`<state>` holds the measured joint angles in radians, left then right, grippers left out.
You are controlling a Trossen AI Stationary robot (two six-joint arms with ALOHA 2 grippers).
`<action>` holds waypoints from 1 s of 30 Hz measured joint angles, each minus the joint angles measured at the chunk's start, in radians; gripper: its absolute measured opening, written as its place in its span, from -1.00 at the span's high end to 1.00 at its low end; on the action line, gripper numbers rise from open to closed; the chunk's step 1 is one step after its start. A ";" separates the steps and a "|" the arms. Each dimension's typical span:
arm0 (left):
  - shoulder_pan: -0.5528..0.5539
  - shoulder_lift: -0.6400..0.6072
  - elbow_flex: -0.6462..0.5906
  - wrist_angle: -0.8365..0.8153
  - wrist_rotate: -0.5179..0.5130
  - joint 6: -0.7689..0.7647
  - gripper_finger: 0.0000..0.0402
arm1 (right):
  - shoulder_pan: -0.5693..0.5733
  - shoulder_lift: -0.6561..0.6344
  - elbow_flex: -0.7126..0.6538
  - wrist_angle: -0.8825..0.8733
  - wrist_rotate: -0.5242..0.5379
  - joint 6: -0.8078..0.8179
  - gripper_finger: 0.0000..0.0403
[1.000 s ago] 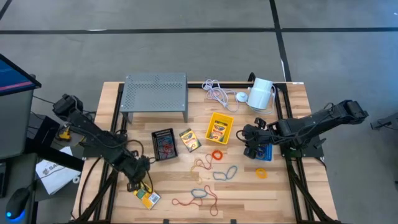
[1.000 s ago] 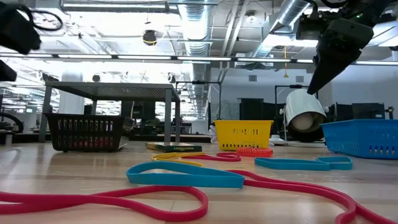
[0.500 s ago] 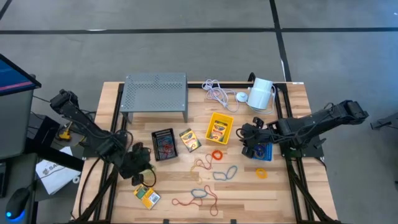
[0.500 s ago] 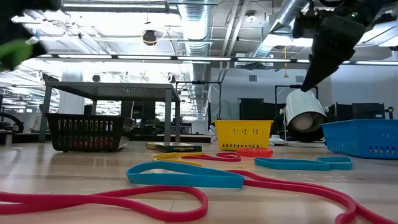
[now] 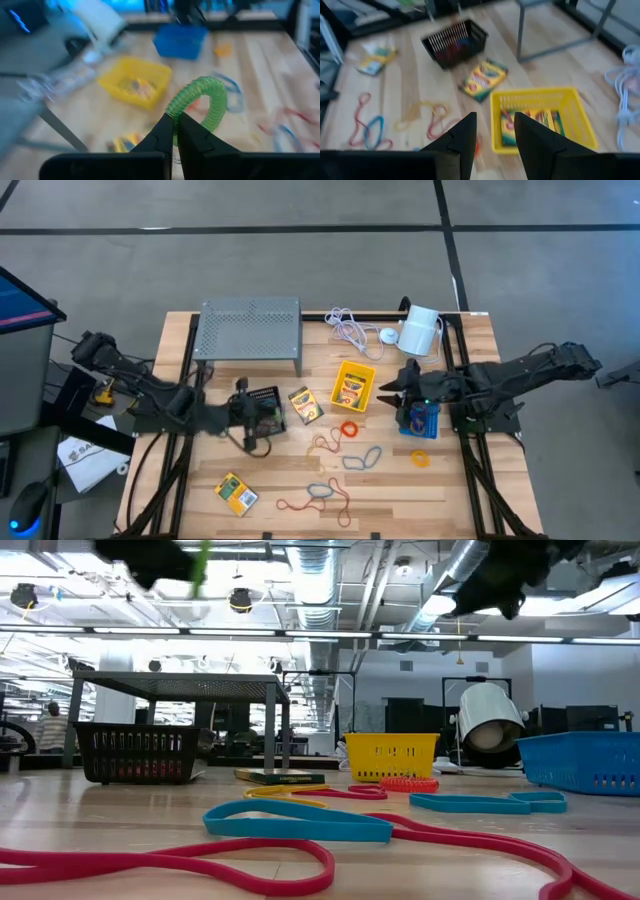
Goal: Pick & Place Office Desk Supplies
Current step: Put the green spring keychain into the blue bin
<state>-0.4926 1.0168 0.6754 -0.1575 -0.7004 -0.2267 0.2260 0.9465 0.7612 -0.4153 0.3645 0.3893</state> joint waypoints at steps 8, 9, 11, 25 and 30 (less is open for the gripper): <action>0.296 0.047 0.000 0.318 0.316 0.253 0.98 | 0.000 -0.046 0.000 0.101 0.000 -0.055 0.37; 0.335 0.066 0.000 0.358 0.389 0.266 0.98 | 0.000 -0.042 0.000 0.121 0.000 -0.070 0.37; 0.400 0.112 0.000 0.438 0.525 0.278 0.98 | 0.001 -0.029 0.000 0.163 0.000 -0.102 0.37; 0.605 0.354 -0.001 0.784 0.839 0.314 0.98 | -0.071 0.124 0.000 0.414 -0.001 -0.214 0.34; 0.614 0.355 -0.001 0.782 0.848 0.305 0.98 | -0.106 0.188 0.000 0.558 -0.029 -0.240 0.20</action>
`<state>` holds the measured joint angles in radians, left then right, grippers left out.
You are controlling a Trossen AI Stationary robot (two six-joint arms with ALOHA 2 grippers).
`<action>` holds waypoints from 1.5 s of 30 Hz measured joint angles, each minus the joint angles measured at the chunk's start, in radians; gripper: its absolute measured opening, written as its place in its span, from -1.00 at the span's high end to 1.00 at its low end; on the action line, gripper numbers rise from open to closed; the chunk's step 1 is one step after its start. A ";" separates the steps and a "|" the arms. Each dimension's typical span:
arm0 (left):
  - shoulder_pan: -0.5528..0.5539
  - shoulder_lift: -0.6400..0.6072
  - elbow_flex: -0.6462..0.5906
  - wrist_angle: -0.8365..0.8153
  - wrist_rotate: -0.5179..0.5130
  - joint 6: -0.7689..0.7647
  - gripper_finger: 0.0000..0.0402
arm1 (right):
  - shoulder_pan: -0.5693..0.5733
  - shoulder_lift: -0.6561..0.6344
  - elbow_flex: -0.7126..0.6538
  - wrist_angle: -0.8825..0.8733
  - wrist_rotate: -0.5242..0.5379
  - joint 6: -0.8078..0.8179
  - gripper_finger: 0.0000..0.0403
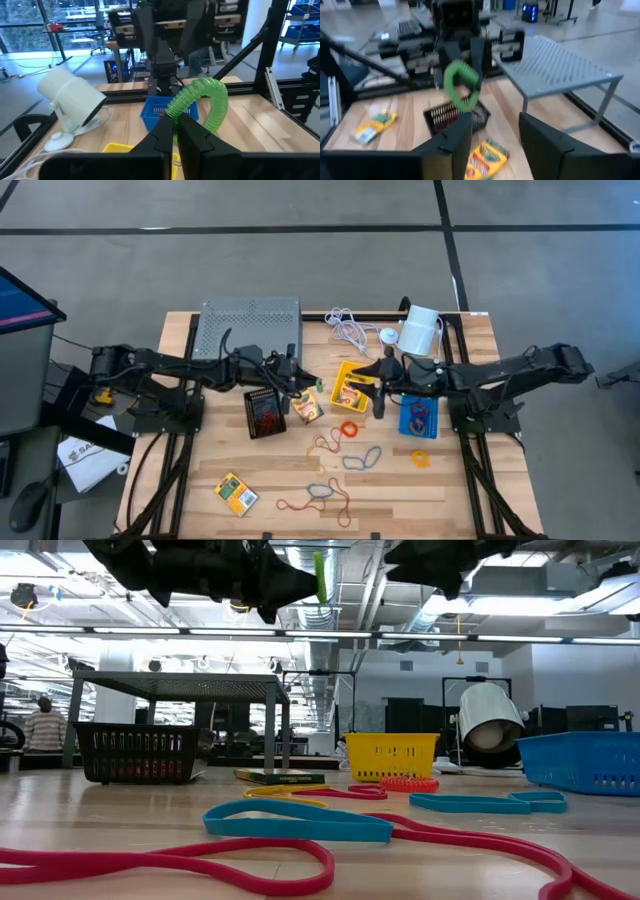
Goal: Pick & Place Office Desk Supplies
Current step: Put the green spring keychain into the blue bin
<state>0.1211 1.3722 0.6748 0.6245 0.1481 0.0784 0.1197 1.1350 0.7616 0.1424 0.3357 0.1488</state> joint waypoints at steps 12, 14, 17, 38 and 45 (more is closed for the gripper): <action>0.000 0.000 0.000 -0.016 0.000 0.003 0.98 | -0.039 0.219 0.015 0.298 -0.022 0.059 -0.12; 0.000 0.000 0.000 -0.017 0.000 0.003 0.97 | -0.031 0.250 0.043 0.303 -0.022 0.059 -0.11; 0.004 0.000 0.000 -0.018 0.000 0.003 0.97 | -0.011 0.283 0.077 0.301 -0.025 0.058 -0.08; 0.004 0.000 0.000 -0.015 -0.002 0.003 0.97 | 0.005 0.358 0.127 0.310 -0.025 0.035 0.04; 0.004 0.000 0.000 -0.016 -0.008 0.003 0.97 | -0.018 0.359 0.127 0.309 -0.025 0.035 0.04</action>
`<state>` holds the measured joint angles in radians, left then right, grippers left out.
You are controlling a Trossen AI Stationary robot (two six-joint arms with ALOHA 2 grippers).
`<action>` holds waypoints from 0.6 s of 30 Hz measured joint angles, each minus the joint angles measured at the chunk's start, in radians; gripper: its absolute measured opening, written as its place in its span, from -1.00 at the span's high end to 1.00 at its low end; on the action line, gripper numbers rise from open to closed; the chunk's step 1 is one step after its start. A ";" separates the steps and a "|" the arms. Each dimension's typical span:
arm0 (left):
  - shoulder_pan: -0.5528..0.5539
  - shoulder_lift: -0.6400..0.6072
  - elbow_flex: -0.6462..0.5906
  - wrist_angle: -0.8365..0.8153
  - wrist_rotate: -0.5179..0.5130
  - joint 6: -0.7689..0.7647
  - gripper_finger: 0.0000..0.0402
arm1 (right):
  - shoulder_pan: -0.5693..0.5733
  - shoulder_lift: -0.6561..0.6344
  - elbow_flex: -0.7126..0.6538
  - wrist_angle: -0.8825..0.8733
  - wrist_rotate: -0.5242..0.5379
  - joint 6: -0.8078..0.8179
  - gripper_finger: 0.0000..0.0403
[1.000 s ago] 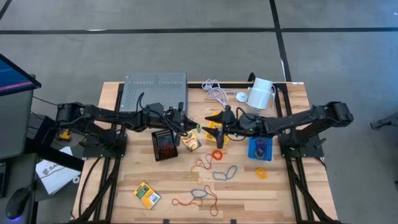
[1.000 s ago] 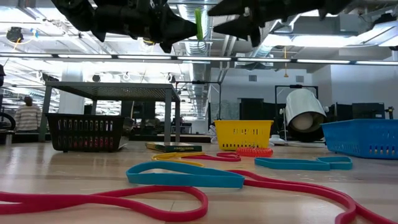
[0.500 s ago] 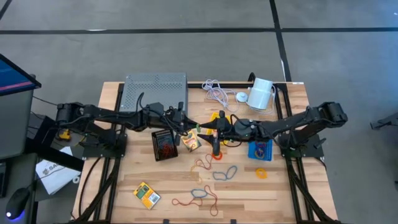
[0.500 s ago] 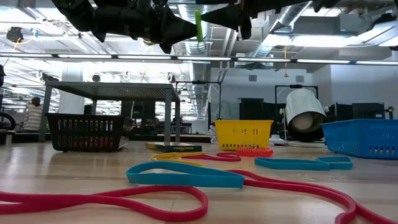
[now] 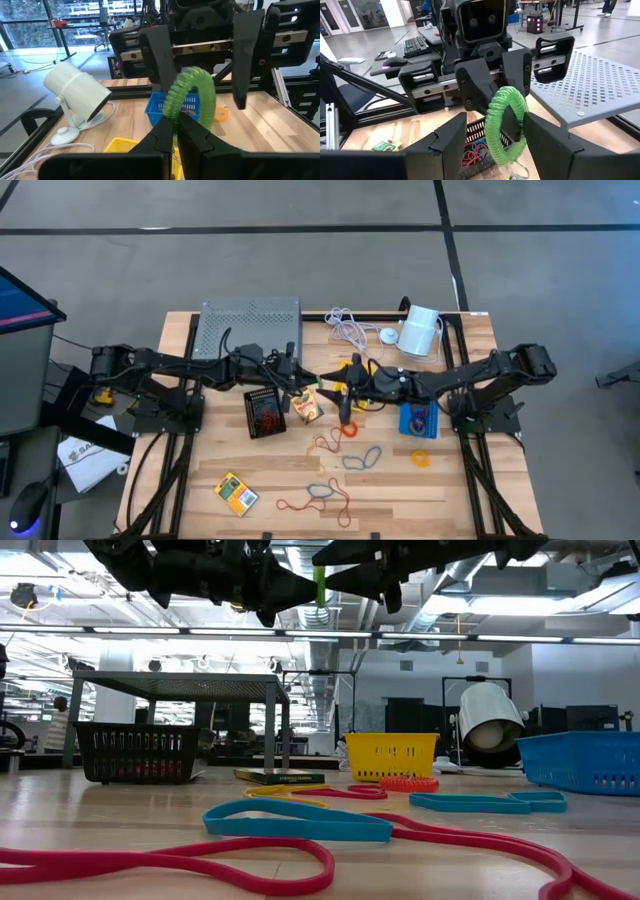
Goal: Pick & Place Office Desk Supplies
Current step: Put the green spring keychain into the blue bin
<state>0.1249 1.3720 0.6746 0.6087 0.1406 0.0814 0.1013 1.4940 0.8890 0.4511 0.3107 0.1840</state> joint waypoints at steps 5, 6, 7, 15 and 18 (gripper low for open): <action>-0.001 0.000 0.000 0.005 0.008 0.000 0.97 | -0.015 0.001 0.000 -0.003 0.001 0.000 0.04; -0.002 0.000 0.000 0.004 0.008 0.000 0.97 | -0.018 0.001 0.000 -0.002 0.002 0.003 0.05; -0.002 0.000 0.000 0.004 0.008 0.000 0.97 | -0.023 0.001 0.000 -0.001 0.002 0.013 0.06; 0.001 0.000 0.000 0.000 -0.003 0.000 0.97 | -0.050 0.001 0.000 -0.032 -0.011 0.052 0.51; 0.001 0.000 -0.001 -0.004 -0.002 0.000 0.97 | -0.051 -0.001 0.000 -0.036 -0.016 0.047 0.80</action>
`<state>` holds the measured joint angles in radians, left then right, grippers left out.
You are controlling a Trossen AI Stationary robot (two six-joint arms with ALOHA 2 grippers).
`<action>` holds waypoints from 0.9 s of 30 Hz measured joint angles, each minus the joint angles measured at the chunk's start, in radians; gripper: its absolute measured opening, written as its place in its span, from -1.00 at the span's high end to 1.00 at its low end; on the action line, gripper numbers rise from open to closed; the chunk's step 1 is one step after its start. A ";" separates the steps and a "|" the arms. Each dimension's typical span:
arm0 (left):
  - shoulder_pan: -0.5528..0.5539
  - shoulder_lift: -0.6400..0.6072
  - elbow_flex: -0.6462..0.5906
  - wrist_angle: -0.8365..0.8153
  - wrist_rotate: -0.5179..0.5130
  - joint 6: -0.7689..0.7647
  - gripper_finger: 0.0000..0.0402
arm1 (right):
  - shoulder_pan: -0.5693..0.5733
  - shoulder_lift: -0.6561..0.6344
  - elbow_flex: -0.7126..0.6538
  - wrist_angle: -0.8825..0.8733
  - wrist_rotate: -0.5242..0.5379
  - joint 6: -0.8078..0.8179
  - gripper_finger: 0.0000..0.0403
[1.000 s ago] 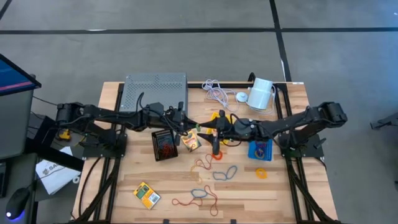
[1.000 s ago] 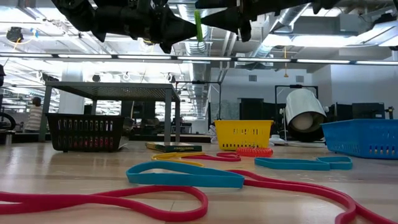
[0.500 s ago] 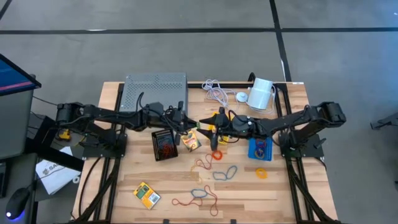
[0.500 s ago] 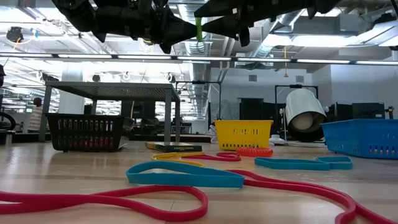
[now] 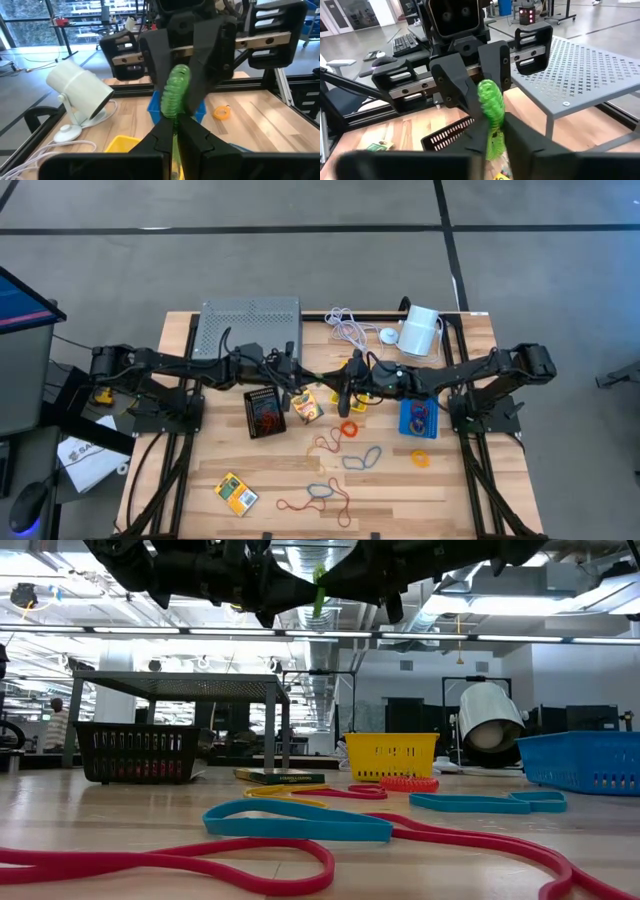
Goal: Pick & Place Office Desk Supplies
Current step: Put the green spring keychain into the blue bin
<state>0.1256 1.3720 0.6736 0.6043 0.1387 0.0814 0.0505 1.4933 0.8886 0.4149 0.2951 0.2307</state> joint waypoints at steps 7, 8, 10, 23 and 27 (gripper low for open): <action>-0.001 0.000 -0.001 -0.004 0.006 0.000 0.97 | 0.000 0.000 0.000 0.002 -0.004 -0.006 0.96; -0.001 0.000 -0.001 -0.003 0.007 0.000 0.97 | 0.000 0.000 0.000 0.002 -0.004 -0.010 0.97; -0.001 0.000 -0.001 -0.003 0.009 0.000 0.97 | 0.001 0.000 0.000 0.003 -0.005 -0.016 0.98; -0.003 0.000 0.000 -0.006 -0.007 -0.011 0.64 | 0.001 0.000 0.000 0.002 -0.013 -0.013 1.00; -0.003 0.000 0.000 -0.011 -0.002 -0.011 0.36 | 0.006 0.000 0.000 0.000 -0.025 0.002 1.00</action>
<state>0.1226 1.3720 0.6731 0.5930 0.1368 0.0704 0.0566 1.4933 0.8886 0.4153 0.2699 0.2325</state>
